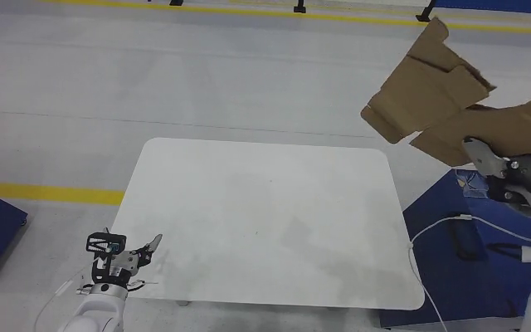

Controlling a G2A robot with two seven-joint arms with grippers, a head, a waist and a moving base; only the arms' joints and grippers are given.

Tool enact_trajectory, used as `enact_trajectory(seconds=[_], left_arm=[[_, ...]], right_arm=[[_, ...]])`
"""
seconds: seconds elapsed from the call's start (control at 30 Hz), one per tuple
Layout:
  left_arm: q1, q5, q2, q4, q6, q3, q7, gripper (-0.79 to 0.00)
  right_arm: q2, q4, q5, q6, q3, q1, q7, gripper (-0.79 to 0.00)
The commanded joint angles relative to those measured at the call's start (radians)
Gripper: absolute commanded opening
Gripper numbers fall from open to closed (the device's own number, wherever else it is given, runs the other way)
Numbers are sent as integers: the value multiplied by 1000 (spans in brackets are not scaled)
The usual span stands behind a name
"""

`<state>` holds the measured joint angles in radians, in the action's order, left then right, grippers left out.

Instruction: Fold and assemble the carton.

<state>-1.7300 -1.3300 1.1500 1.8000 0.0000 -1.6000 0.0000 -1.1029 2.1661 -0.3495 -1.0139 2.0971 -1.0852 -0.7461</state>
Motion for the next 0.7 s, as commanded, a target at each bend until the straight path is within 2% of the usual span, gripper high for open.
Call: enact_trajectory(seconds=[0.0,0.17,0.33,0.5,0.6,0.67], left_arm=[[0,0,0,0,0,0,0,0],[0,0,0,0,0,0,0,0],[0,0,0,0,0,0,0,0],[0,0,0,0,0,0,0,0],[0,0,0,0,0,0,0,0],[0,0,0,0,0,0,0,0]], right_arm=[[-7,56,-177,2,3,-14,76,-785],[-18,184,-630,2,-6,-71,349,-785],[-14,184,-1156,27,-38,-123,788,-785],[-6,182,-1614,271,-99,-302,1189,-785],[-1,171,-1804,429,-122,-403,1338,-785],[0,149,-1873,527,-138,-454,1411,-785]])
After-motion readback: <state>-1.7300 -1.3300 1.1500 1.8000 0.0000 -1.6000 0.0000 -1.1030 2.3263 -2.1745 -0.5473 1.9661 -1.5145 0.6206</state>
